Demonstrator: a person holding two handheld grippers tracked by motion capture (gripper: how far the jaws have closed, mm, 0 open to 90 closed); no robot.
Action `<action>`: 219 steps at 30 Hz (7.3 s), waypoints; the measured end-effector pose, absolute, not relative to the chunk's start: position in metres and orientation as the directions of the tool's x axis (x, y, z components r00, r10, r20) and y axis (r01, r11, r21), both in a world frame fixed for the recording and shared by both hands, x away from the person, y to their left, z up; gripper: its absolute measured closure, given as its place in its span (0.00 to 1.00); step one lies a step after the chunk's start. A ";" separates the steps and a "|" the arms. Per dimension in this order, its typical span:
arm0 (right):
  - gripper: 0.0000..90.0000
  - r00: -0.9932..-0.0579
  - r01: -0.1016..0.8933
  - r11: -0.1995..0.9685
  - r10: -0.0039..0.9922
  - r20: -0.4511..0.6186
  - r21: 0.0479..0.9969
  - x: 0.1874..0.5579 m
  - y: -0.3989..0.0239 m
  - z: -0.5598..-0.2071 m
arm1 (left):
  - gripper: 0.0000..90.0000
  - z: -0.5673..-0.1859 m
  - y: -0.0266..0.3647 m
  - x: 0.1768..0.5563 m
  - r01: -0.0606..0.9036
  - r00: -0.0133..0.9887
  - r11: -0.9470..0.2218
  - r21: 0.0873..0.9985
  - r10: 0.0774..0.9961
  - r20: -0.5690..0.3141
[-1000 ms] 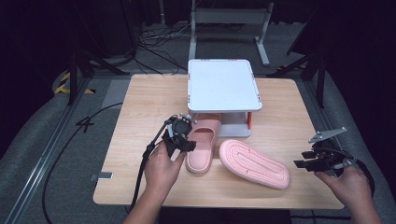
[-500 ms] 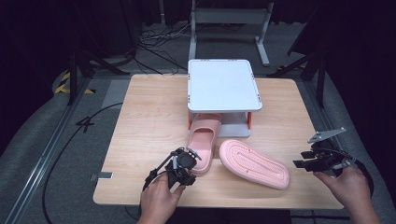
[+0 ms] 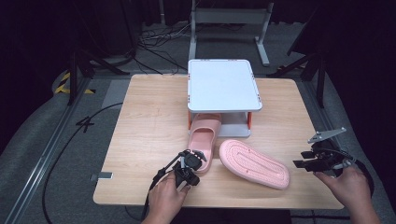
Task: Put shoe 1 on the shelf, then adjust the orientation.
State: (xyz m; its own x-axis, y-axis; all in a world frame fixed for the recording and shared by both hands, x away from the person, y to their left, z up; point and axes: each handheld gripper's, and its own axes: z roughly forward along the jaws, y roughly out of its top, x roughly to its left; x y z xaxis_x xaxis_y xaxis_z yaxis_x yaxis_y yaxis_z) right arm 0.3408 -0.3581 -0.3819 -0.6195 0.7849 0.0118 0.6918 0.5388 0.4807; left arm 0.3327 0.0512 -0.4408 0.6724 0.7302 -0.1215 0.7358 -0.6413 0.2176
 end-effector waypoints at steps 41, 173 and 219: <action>0.54 -0.629 0.689 0.551 0.777 0.011 0.472 0.340 -0.357 -0.387 | 0.86 -0.437 0.014 0.421 0.746 0.623 -0.558 0.363 0.778 -0.083; 1.00 -0.907 0.398 0.767 0.412 0.088 0.504 0.316 -0.216 -0.370 | 0.57 -0.366 0.173 0.366 0.785 0.535 -0.418 0.457 0.830 -0.159; 1.00 -0.873 0.464 0.778 0.483 0.068 0.424 0.324 -0.216 -0.388 | 0.57 -0.369 0.170 0.369 0.784 0.545 -0.431 0.447 0.823 -0.162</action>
